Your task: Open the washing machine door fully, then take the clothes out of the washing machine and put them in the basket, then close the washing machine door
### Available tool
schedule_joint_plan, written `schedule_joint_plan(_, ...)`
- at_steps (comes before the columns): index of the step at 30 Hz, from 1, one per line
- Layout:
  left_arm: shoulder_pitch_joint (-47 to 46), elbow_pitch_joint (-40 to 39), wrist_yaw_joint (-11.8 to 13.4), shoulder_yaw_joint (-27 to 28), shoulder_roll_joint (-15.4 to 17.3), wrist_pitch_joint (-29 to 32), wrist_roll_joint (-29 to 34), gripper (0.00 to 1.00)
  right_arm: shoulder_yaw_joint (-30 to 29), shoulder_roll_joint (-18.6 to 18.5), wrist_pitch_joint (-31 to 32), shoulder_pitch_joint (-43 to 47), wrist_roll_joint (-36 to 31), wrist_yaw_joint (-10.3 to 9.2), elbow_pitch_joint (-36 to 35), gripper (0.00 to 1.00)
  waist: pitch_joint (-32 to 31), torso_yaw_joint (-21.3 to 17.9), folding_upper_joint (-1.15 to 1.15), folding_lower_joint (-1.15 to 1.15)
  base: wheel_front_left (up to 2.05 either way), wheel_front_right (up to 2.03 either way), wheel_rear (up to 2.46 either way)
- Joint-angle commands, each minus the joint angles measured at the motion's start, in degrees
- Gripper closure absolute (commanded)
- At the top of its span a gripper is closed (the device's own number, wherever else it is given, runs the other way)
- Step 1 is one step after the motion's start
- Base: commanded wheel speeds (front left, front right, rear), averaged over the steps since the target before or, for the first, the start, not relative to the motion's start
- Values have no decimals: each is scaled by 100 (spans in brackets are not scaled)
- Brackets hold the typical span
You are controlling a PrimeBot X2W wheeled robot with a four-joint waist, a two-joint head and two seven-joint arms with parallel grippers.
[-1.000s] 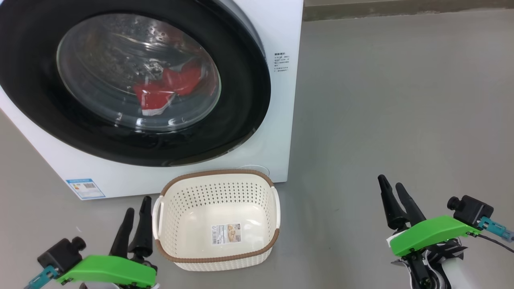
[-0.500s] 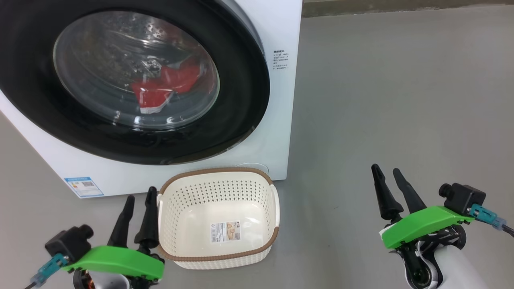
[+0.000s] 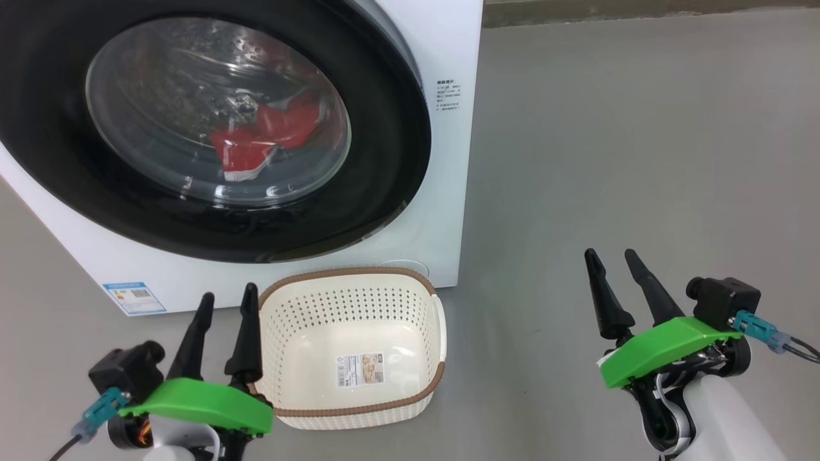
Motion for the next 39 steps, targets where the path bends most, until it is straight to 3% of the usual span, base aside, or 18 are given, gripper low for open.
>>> schedule_joint_plan(1, -278, -137, 44, 111, 98, -82, 195, 0, 124, -42, -89, -319, -202, -1, -97, 0, -1, 1, 0, 0, 0, 0, 0)
schedule_joint_plan(25, -484, 104, 228, -25, 120, -486, 1611, 0, 389, -72, -492, -667, -1695, -2, 315, 0, -103, 28, 0, 0, 0, 0, 0)
schedule_joint_plan(39, -528, 232, 219, -52, 120, -486, 1576, 0, 299, -72, -492, -641, -1688, -2, 278, 0, -93, 45, 0, 0, 0, 0, 0)
